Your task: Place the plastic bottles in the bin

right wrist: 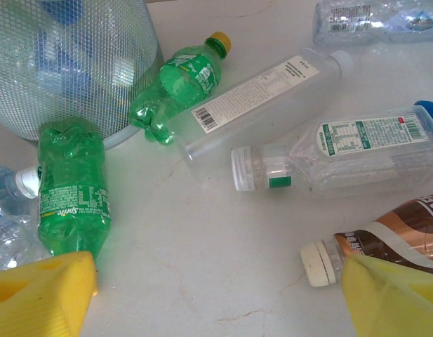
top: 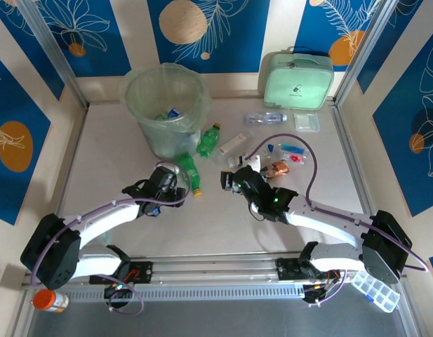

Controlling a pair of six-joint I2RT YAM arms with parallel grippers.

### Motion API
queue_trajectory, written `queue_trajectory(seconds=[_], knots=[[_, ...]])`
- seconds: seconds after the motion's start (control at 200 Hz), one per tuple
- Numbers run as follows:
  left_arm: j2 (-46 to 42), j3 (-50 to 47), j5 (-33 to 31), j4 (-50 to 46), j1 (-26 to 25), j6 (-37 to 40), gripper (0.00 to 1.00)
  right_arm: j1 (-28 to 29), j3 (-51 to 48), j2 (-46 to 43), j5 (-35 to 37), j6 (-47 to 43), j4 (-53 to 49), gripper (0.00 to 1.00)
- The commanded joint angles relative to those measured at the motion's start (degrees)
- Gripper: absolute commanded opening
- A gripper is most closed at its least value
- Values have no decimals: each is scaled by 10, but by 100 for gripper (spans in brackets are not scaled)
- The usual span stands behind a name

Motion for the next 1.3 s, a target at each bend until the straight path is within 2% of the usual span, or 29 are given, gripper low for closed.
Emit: queue_trajectory(seconds=[0.0,0.14,0.325,0.485,0.635,0.89,1.0,1.105,1.175,1.296], knots=[[8,12,26,25,-5,20,87,3,15,8,-2,-7,8,91],[20,4,39,34,-5,13,83,4,17,10,-1,-8,9,91],[32,0,106,29,-5,-38,81,4,20,21,-1,-6,9,91],[39,-11,100,39,-5,-72,77,5,24,26,-1,-6,6,91],[73,-1,89,40,-5,-67,70,5,24,27,1,-6,6,91],[104,-4,107,69,-5,-70,61,5,24,28,3,-6,6,91],[116,-7,122,84,-5,-69,61,5,26,29,2,-6,6,91],[128,-7,133,90,-5,-72,74,4,26,29,2,-6,6,91],[129,-7,132,90,-5,-71,78,5,26,29,2,-6,5,91],[123,-8,133,90,-5,-67,76,5,26,30,3,-6,5,91]])
